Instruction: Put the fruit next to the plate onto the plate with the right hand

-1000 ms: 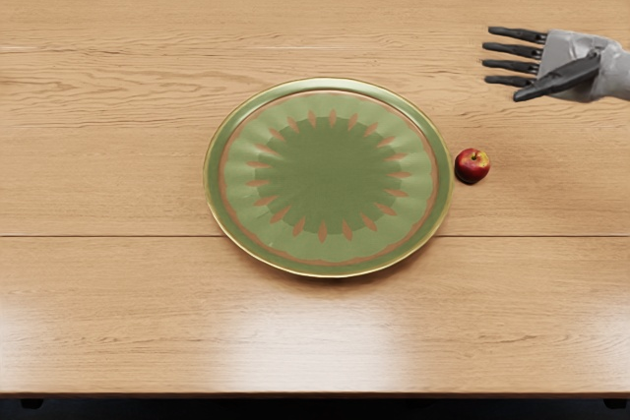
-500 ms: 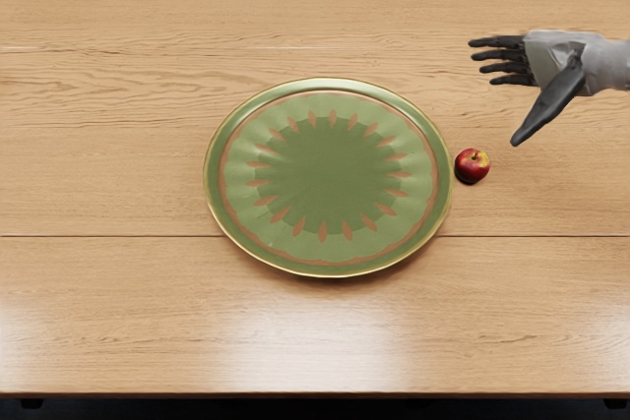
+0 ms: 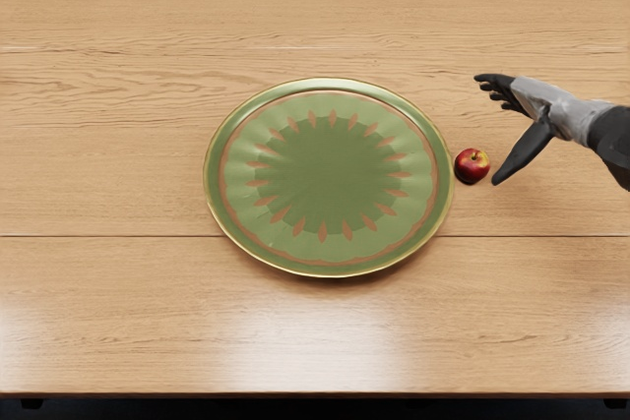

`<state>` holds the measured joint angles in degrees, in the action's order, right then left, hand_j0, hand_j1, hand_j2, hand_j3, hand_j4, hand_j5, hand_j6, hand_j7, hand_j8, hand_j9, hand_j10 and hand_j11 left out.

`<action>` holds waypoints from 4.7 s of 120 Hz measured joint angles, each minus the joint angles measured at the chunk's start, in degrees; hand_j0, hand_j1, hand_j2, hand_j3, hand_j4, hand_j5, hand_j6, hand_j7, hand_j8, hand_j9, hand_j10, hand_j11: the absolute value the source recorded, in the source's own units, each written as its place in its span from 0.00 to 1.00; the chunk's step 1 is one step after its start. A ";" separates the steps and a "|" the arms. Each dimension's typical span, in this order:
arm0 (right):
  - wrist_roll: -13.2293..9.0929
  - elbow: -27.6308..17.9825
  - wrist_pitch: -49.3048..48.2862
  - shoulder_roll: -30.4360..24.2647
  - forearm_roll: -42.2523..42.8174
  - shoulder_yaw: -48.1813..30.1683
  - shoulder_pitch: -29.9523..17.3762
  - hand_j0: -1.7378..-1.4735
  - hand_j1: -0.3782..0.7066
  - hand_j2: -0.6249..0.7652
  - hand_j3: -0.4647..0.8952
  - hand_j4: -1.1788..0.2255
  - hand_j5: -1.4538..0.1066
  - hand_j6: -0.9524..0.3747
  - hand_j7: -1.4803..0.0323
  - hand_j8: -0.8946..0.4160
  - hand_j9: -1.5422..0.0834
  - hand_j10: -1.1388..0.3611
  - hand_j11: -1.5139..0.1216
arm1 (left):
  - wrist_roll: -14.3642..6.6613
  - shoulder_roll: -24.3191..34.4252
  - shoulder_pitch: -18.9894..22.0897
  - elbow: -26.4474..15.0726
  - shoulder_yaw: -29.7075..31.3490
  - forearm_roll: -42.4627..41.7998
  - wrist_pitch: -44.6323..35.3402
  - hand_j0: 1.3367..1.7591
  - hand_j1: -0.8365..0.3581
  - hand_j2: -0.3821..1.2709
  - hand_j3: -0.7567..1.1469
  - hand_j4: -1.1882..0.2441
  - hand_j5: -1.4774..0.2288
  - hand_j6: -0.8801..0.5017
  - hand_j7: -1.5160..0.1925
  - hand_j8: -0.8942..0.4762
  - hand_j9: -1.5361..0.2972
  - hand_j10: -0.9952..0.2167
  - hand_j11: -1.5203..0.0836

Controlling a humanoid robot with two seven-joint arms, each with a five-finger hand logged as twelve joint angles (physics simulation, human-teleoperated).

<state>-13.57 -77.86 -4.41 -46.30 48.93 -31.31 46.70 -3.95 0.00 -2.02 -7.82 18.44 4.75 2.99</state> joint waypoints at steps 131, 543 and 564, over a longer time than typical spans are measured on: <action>6.75 9.79 11.51 9.73 11.65 7.44 -3.42 0.30 0.40 0.40 0.34 0.60 0.65 0.46 0.69 0.42 0.68 0.53 0.66 | 0.00 0.00 0.00 0.00 0.00 0.00 0.00 0.76 0.75 0.26 0.40 0.66 0.68 0.46 0.70 0.47 0.66 0.62 0.75; 15.15 21.03 -29.16 10.95 -33.82 2.65 6.10 0.30 0.10 0.45 0.34 0.79 0.87 0.66 0.91 0.63 0.89 0.71 0.87 | 0.00 0.00 0.00 0.00 0.01 0.00 0.00 0.76 0.75 0.26 0.40 0.66 0.68 0.46 0.70 0.47 0.66 0.62 0.75; 14.12 21.15 -30.32 2.47 -45.37 3.03 1.70 0.30 0.08 0.45 0.34 0.80 0.89 0.68 0.93 0.65 0.91 0.73 0.88 | 0.00 0.00 0.00 0.00 0.00 0.00 0.00 0.76 0.75 0.26 0.40 0.66 0.68 0.46 0.70 0.47 0.66 0.62 0.75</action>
<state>0.55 -56.72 -34.73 -43.83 3.56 -28.27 48.40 -3.95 0.00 -2.02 -7.82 18.44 4.75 2.99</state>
